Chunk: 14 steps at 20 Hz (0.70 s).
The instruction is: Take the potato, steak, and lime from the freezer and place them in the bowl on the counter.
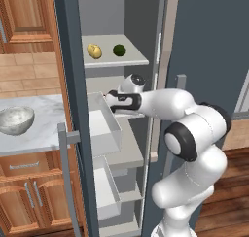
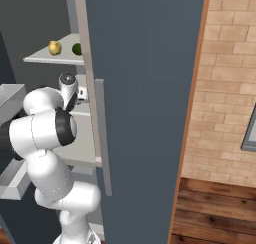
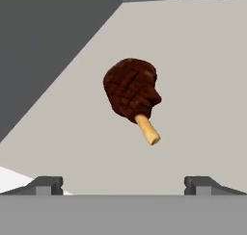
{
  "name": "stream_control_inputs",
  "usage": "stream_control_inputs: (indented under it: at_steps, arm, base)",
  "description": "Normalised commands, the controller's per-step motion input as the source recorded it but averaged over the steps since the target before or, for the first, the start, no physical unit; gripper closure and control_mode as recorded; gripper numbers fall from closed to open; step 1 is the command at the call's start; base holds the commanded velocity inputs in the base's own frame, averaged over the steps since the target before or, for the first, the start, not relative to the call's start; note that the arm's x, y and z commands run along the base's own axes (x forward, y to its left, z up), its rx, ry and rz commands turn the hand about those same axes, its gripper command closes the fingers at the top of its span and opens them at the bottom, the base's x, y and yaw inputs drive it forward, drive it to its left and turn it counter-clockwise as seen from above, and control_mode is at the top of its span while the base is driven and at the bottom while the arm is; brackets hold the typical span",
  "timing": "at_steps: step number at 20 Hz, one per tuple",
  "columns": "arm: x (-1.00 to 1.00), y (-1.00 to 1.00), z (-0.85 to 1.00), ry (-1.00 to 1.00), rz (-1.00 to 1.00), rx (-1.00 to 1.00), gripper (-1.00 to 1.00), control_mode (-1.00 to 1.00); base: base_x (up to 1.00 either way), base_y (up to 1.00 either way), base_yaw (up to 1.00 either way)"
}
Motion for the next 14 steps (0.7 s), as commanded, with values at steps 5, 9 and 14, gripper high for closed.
stream_control_inputs:
  at_steps: [5,9,14]
  arm:
    - [0.31,0.00,-0.15,0.00,0.00,0.00,-1.00,-1.00]
    - [0.30,0.00,-0.21,0.00,0.00,0.00,-1.00,-1.00]
    - [0.25,0.00,-0.20,0.00,0.00,0.00,-1.00,-1.00]
  base:
    - [0.00,0.00,0.00]
    - [0.00,0.00,0.00]
    - [0.00,0.00,0.00]
